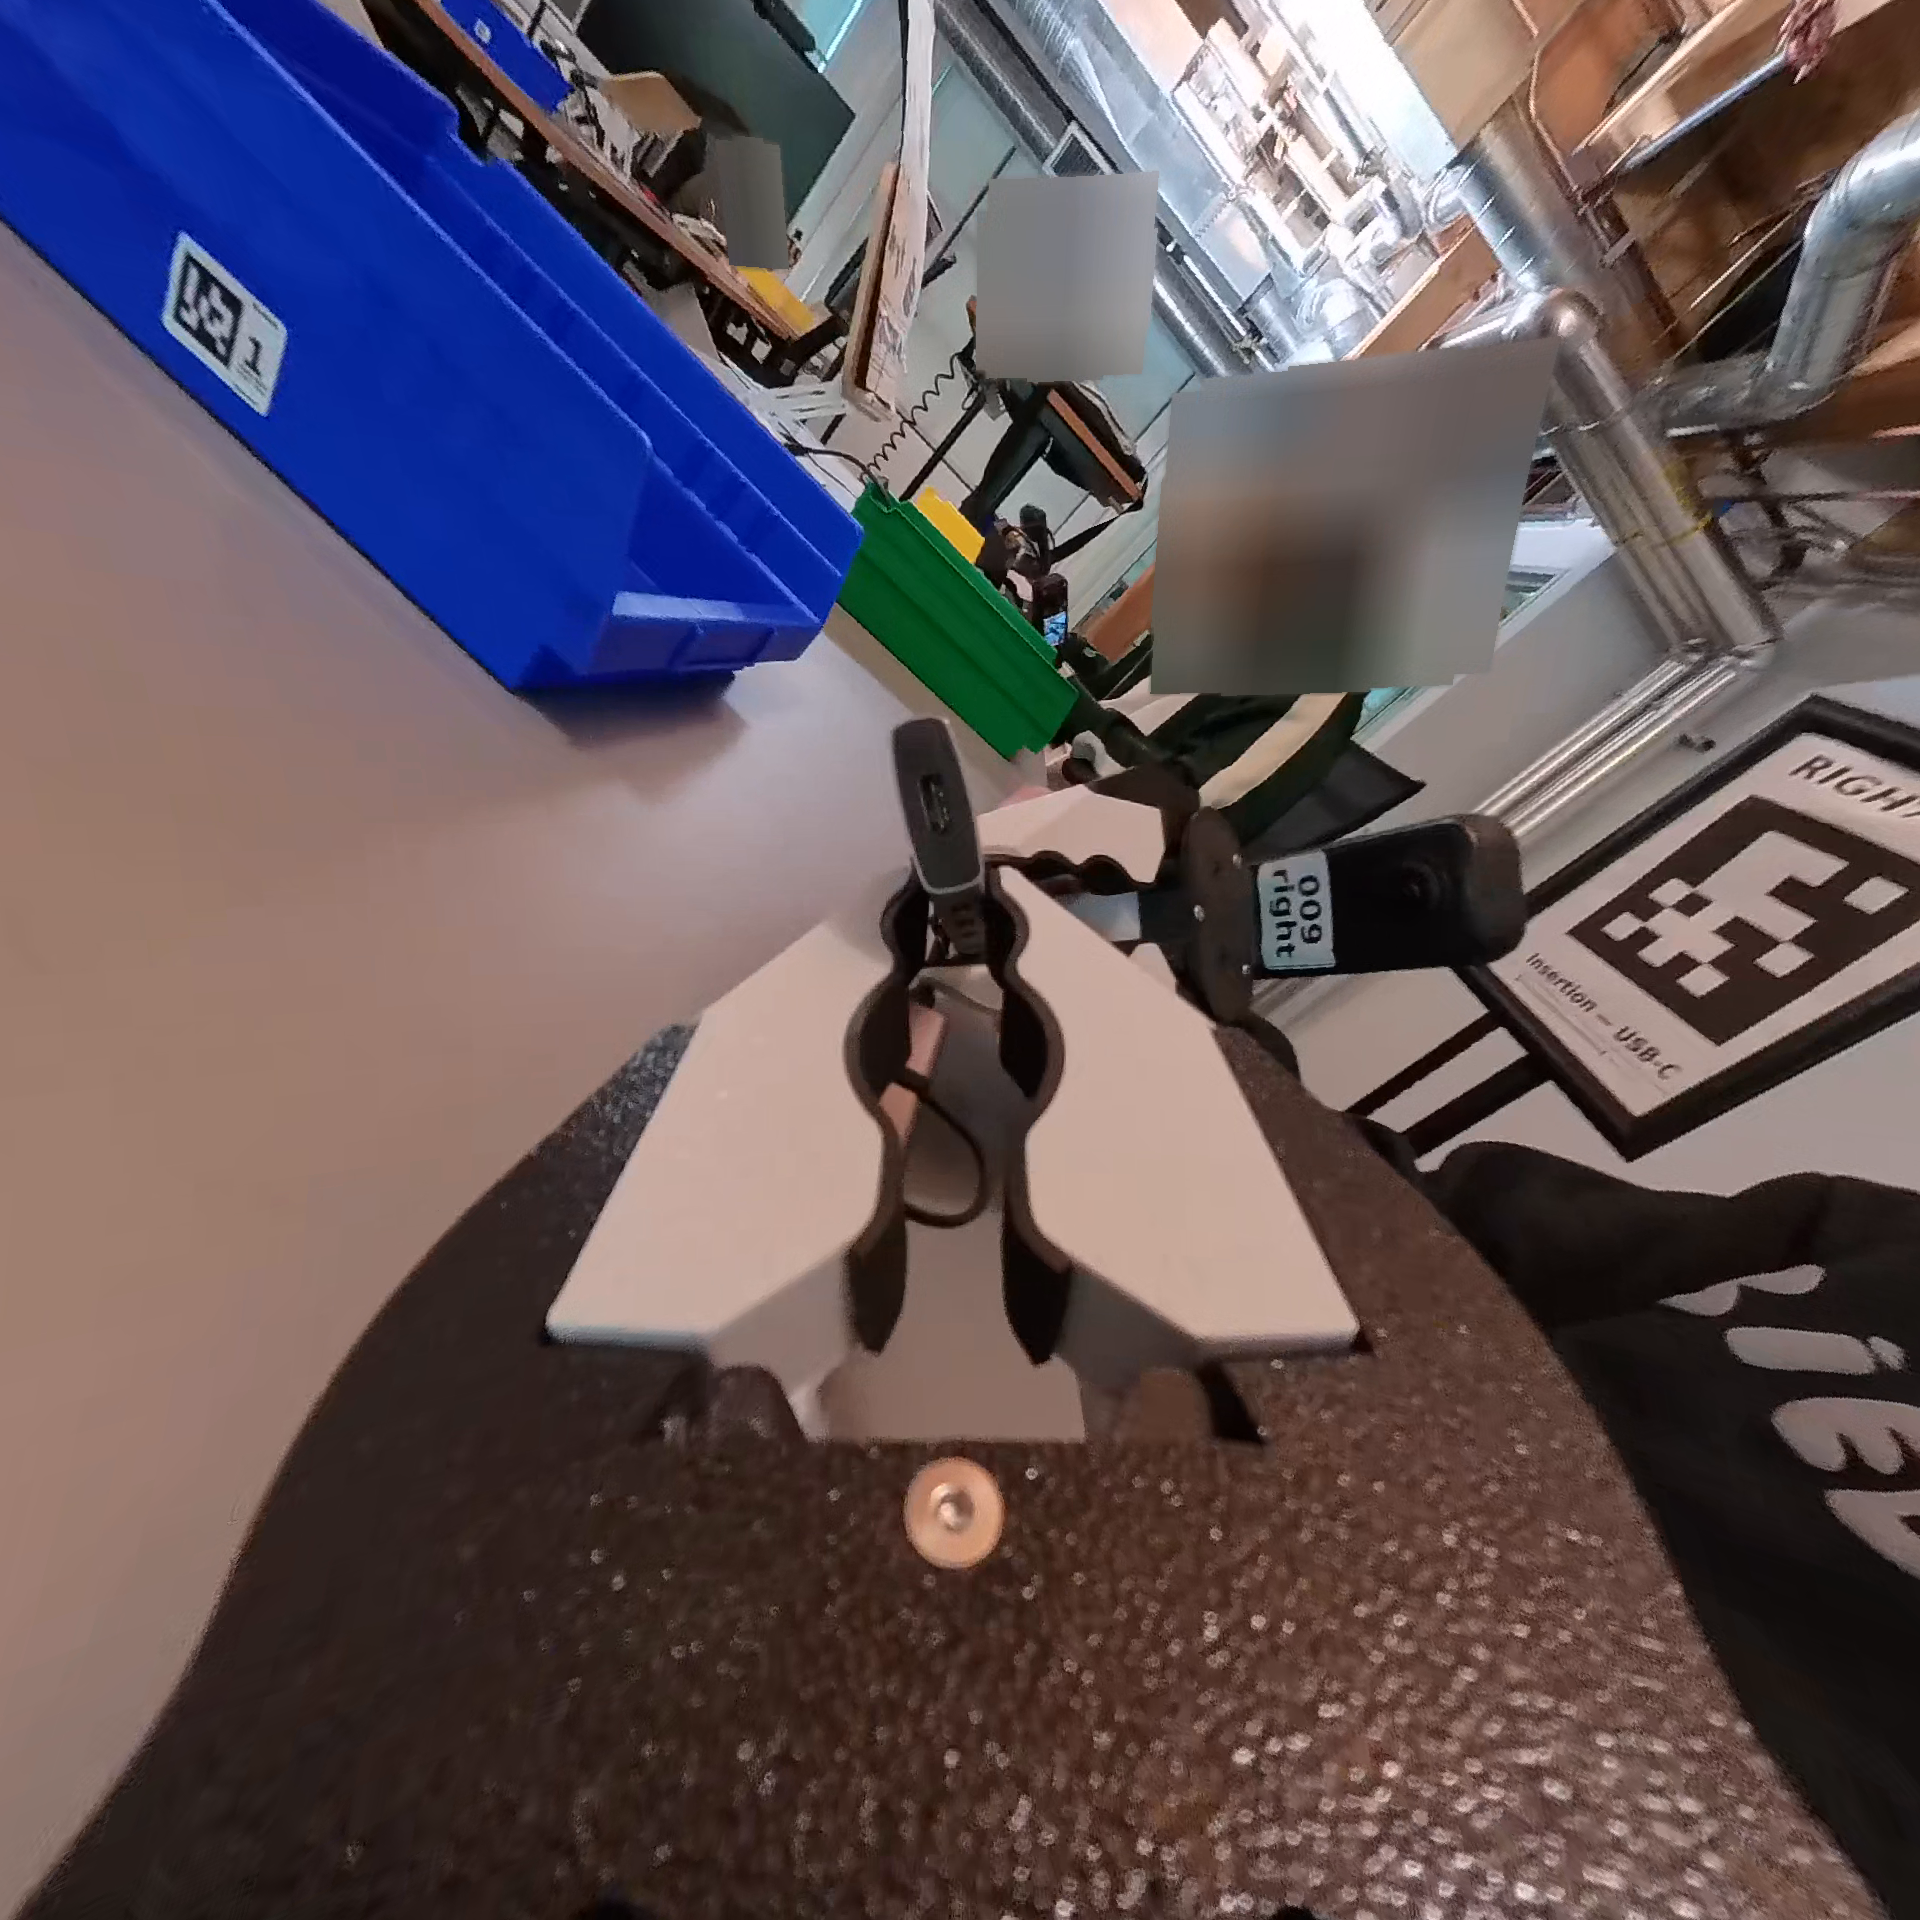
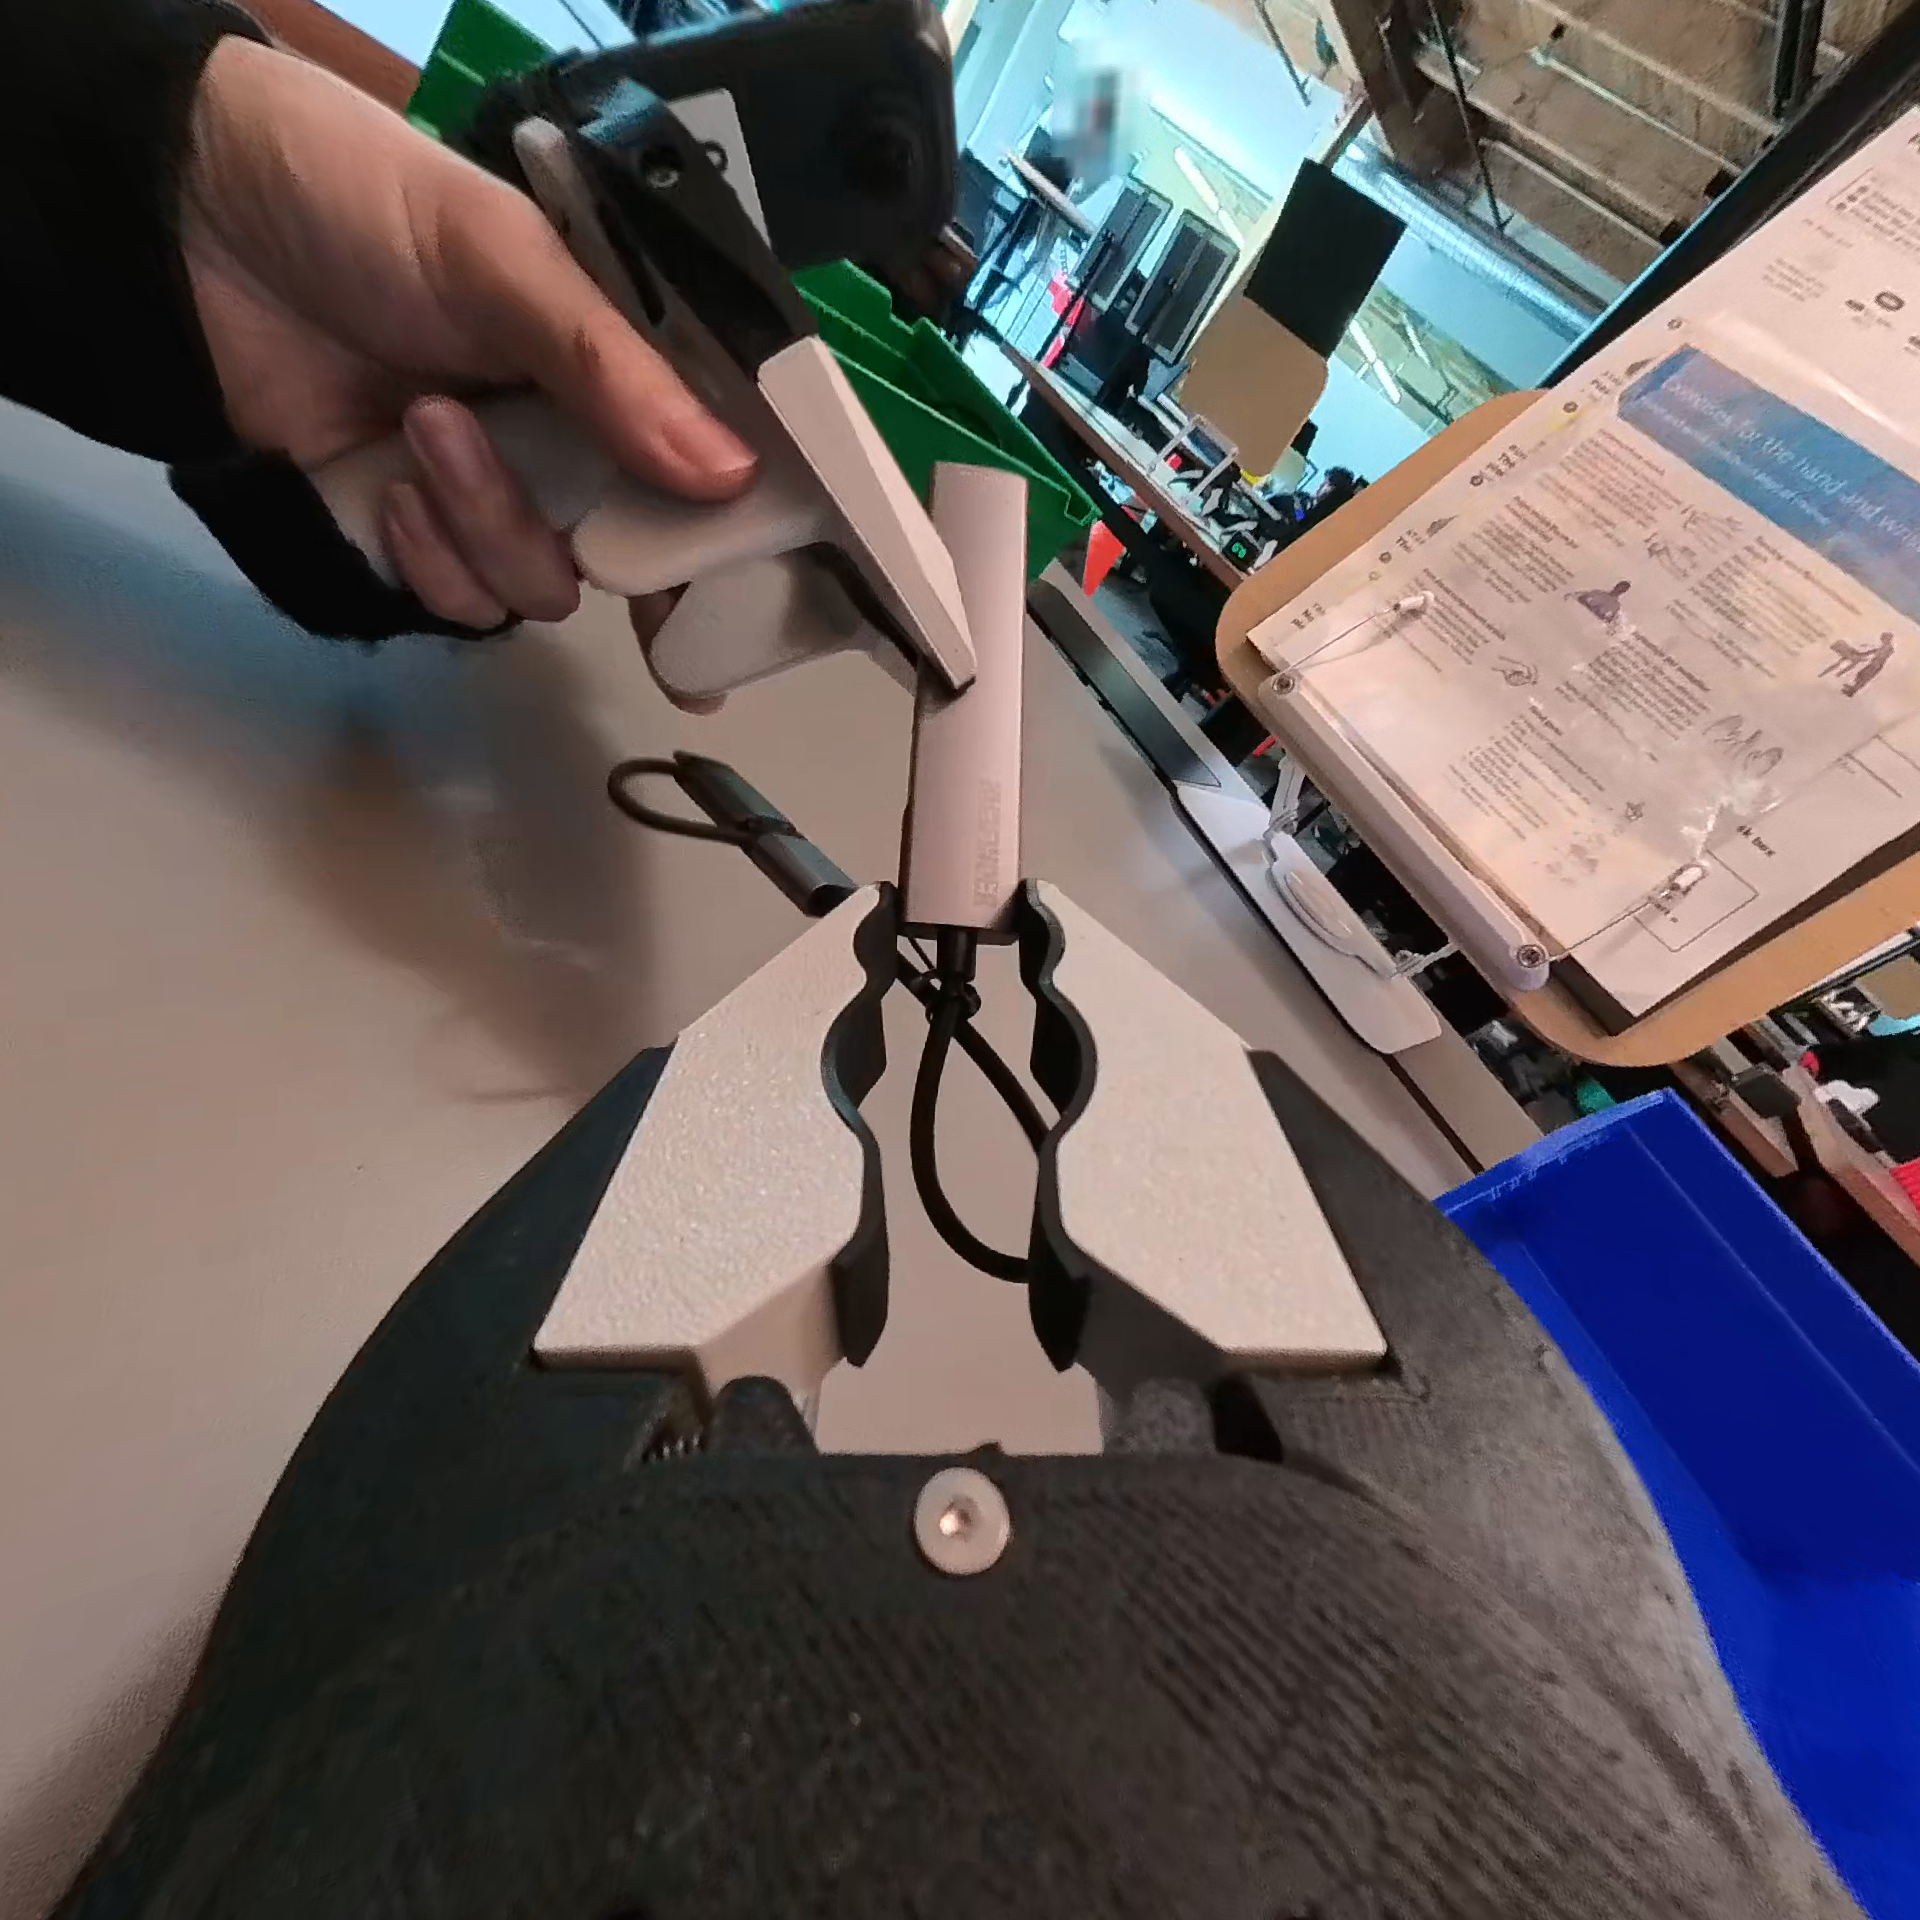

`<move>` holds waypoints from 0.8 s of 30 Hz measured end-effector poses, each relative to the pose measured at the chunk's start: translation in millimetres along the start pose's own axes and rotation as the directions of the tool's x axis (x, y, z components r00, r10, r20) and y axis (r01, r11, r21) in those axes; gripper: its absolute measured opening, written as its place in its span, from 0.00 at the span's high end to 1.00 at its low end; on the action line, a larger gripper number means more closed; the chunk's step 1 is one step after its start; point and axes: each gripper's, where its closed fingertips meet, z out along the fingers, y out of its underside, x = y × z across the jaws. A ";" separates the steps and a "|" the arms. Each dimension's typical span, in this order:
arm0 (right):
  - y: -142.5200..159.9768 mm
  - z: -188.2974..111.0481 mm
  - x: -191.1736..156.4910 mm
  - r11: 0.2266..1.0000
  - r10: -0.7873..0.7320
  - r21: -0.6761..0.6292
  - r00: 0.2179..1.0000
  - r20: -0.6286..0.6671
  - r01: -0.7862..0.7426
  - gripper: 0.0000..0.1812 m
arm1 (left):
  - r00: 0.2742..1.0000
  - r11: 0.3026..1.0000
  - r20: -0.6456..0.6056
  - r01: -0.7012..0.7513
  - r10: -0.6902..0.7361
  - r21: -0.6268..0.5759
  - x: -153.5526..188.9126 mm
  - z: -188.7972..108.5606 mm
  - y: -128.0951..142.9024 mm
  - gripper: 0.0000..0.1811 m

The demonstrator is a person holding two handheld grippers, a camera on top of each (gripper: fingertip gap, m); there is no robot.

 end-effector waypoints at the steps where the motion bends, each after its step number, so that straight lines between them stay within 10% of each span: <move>1: -1.7 -0.1 -0.8 1.000 -0.005 0.020 1.000 -0.004 0.005 0.88 | 1.000 1.000 -0.015 0.023 -0.023 0.002 0.7 -0.3 -0.2 0.96; 10: -28.3 -6.4 10.1 0.956 0.144 0.273 0.982 -0.125 -0.105 0.79 | 0.924 0.933 -0.201 0.348 -0.324 0.096 13.8 3.8 -8.9 0.97; 24: -45.7 -24.3 22.3 0.909 0.211 0.377 0.976 -0.048 -0.177 0.65 | 0.909 0.917 -0.256 0.373 -0.330 0.143 32.8 -4.4 -27.4 0.97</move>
